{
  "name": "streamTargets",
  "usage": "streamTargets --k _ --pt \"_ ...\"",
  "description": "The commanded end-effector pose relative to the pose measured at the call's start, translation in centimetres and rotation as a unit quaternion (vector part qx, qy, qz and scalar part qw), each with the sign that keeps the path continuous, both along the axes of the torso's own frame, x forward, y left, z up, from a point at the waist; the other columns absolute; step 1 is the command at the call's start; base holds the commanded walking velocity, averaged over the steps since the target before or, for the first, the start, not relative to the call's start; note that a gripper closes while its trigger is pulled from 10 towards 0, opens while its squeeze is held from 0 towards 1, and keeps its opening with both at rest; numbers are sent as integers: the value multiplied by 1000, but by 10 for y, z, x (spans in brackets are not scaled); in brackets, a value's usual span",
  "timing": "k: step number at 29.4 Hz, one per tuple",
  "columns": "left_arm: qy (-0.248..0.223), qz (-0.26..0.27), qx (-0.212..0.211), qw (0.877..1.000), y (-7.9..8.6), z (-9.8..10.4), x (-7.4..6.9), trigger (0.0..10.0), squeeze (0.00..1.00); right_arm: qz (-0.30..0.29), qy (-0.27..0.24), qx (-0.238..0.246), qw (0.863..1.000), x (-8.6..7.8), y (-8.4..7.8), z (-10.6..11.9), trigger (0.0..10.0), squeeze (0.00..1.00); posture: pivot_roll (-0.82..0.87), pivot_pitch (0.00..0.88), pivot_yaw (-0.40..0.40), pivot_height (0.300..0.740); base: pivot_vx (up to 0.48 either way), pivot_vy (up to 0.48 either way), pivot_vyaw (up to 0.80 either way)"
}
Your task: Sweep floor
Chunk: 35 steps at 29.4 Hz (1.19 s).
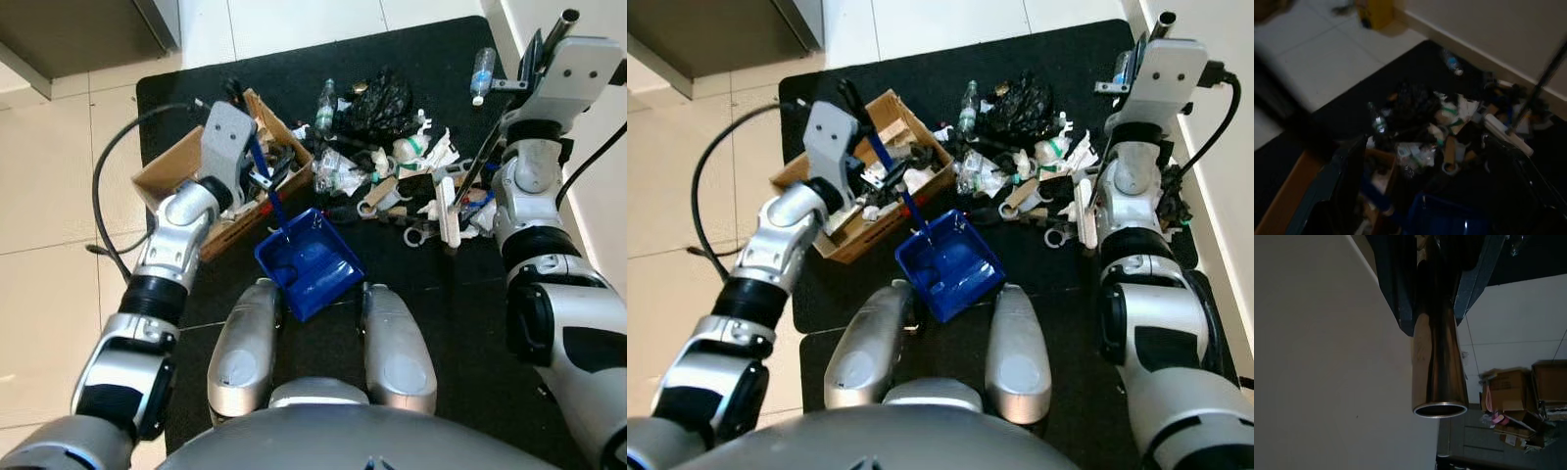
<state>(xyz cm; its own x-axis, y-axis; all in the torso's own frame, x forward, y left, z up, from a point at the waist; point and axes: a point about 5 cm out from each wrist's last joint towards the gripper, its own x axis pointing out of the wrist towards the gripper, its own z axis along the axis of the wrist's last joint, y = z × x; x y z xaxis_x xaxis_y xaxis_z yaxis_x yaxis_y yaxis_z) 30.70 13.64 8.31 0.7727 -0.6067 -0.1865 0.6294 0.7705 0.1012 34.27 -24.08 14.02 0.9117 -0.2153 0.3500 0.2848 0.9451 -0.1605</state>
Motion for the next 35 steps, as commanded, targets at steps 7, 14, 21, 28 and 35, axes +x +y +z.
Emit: streamTargets --k 7,14,21,28,35 --pt "19 -38 20 999 15 -4 8 6235 0 5 -20 -12 1000 1 -1 9 10000 0 61 163 60 740 0 0 0" --pt "30 -52 0 998 10 -7 8 4980 0 2 -22 -14 1000 0 -4 10 10000 0 60 161 59 740 0 0 0" --pt "35 -69 2 997 8 -13 8 0 0 5 -22 -16 1000 2 -3 12 10000 0 58 155 49 740 0 0 0" --pt "28 -76 4 997 8 -8 13 10000 0 6 -23 -16 1000 2 -3 13 10000 0 56 152 52 740 0 0 0" --pt "25 -87 -3 996 12 -7 9 10000 78 4 -23 -16 1000 1 -4 12 10000 0 59 158 59 740 0 0 0"
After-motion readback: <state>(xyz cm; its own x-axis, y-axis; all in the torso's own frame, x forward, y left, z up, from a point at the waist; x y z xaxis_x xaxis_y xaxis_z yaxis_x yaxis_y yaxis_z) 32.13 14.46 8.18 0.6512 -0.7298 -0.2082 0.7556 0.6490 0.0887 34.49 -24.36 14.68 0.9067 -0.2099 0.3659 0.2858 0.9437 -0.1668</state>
